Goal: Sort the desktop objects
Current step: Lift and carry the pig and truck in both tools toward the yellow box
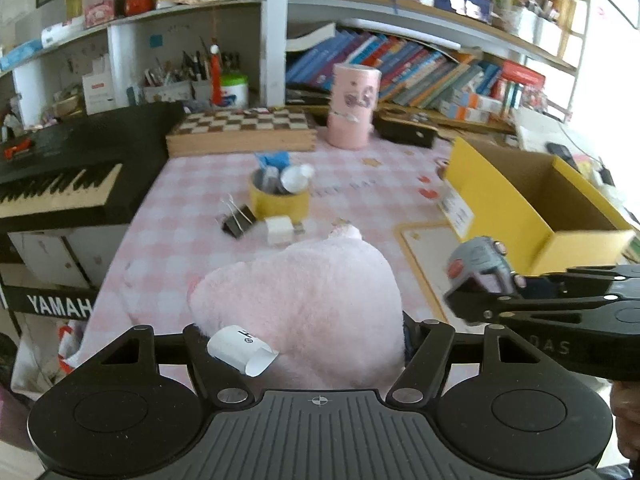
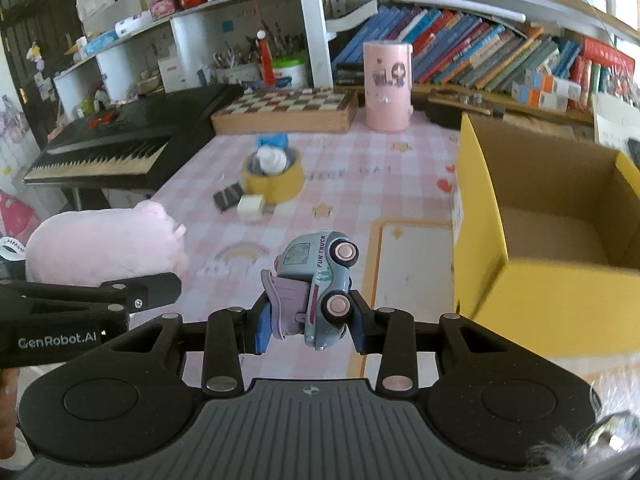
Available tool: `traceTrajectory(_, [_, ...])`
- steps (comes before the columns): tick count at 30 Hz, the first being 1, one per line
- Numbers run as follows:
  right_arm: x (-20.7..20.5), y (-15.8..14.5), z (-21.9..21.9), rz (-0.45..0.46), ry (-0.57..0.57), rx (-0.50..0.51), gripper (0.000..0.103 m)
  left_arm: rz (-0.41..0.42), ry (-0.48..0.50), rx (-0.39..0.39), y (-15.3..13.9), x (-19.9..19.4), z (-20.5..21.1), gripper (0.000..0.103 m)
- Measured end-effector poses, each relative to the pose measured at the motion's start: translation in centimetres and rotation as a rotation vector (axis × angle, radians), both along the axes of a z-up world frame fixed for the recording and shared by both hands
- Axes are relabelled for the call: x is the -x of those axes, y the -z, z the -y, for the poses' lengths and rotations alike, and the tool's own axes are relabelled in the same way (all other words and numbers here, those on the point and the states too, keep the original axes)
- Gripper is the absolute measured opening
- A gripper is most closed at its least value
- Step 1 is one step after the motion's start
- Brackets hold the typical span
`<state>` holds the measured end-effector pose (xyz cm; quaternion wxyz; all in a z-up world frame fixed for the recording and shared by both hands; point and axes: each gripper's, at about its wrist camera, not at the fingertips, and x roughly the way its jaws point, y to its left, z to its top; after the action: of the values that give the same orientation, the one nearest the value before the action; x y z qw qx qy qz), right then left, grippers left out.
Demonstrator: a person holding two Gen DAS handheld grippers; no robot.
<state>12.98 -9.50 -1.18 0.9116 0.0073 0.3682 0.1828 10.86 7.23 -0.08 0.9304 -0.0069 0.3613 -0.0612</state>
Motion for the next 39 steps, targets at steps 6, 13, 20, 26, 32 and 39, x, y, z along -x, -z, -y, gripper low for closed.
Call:
traceTrajectory(6, [3.8, 0.3, 1.3, -0.011, 0.034, -0.015, 0.035, 0.005, 0.027, 0.001, 0.0, 3.0, 0.9, 0.068])
traceTrajectory(13, [7.4, 0.1, 2.6, 0.007, 0.090, -0.037, 0.035, 0.029, 0.087, -0.014, -0.5, 5.5, 2.2, 0.068])
traceTrajectory(20, [10.6, 0.2, 4.3, 0.019, 0.186, -0.050, 0.035, 0.023, 0.193, -0.022, -0.5, 6.9, 4.2, 0.068])
traceTrajectory(26, [12.6, 0.5, 5.7, 0.000, 0.268, -0.079, 0.035, 0.024, 0.259, -0.036, -0.4, 8.3, 5.2, 0.068])
traceTrajectory(32, [13.9, 0.4, 5.6, -0.006, 0.282, -0.068, 0.035, 0.015, 0.269, -0.019, -0.2, 9.2, 5.2, 0.068])
traceTrajectory(39, [14.9, 0.5, 6.3, -0.018, 0.328, -0.056, 0.035, 0.003, 0.297, 0.004, -0.2, 9.3, 5.7, 0.068])
